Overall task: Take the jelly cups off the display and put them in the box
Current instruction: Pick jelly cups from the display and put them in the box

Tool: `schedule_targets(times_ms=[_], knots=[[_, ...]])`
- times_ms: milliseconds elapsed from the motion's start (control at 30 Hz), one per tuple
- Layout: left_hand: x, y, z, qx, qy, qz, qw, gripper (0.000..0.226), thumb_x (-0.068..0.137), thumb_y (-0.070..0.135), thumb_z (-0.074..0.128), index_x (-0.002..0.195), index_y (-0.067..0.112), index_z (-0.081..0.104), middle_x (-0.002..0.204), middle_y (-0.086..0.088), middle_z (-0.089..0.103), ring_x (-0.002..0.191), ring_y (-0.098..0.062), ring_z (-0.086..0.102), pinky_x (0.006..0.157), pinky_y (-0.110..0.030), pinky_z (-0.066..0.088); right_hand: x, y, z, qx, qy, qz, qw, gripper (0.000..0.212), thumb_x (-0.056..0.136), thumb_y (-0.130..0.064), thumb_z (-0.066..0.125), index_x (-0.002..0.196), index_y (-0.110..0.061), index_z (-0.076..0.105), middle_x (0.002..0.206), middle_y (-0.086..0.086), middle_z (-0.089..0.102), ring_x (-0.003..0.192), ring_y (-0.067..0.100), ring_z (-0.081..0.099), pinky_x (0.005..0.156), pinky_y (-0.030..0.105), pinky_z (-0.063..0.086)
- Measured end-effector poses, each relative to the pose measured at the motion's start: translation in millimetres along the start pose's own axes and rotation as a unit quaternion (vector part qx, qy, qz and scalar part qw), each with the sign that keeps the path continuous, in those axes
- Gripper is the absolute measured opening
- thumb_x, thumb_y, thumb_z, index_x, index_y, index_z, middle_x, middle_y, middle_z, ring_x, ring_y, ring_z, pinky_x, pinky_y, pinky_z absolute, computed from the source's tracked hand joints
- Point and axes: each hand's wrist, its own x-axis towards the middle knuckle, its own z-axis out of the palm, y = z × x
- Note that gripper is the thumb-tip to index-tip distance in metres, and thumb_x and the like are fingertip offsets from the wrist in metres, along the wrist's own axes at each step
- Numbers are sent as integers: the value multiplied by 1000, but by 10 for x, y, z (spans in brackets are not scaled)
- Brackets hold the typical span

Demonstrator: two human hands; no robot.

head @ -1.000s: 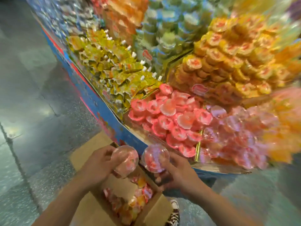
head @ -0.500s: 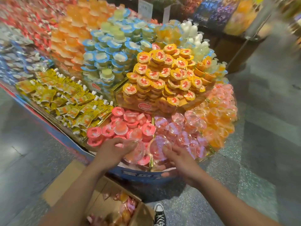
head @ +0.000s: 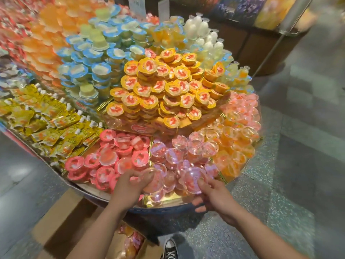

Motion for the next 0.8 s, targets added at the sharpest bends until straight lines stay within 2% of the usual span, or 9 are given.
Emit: schedule_targets(times_ms=[100,200,333,500,600,800], knots=[[171,-78,215,4,9,-9,1000,42,79,53,76,86,14,67,93,2,72,83,-18,70,82,-43,56,183,25,-292,14,26,3,1000,27,103,-28,52,130,-23,52,81,6,75,68,25,70,59,40,60],[273,-87,389,-14,27,-23,999,37,84,40,75,88,5,64,90,4,70,81,-16,67,70,-30,49,424,70,-562,23,53,11,998,30,104,-28,51,133,-21,54,101,13,75,69,24,70,60,40,61],[431,-226,511,-38,55,-35,997,31,86,35,75,87,7,64,90,2,71,86,-18,66,68,-29,46,743,177,-794,45,83,34,995,25,105,-29,49,123,-15,59,83,14,70,61,21,63,61,41,62],[624,-444,636,-47,84,-51,994,29,80,51,75,88,24,67,101,6,71,99,-20,66,93,-47,51,1085,360,-893,48,90,55,993,28,105,-28,49,119,-7,61,64,5,61,56,16,55,51,31,56],[687,-537,707,-58,98,-55,992,38,73,67,73,89,34,67,104,8,72,101,-19,67,95,-52,51,1203,469,-867,41,68,60,995,27,105,-26,47,120,-7,61,63,5,58,55,16,53,47,28,50],[737,-566,804,-65,98,-48,992,52,66,66,64,95,23,68,104,8,69,103,-22,64,98,-49,49,1341,594,-834,45,31,71,996,29,106,-27,45,120,-6,58,64,4,57,51,14,49,45,27,39]])
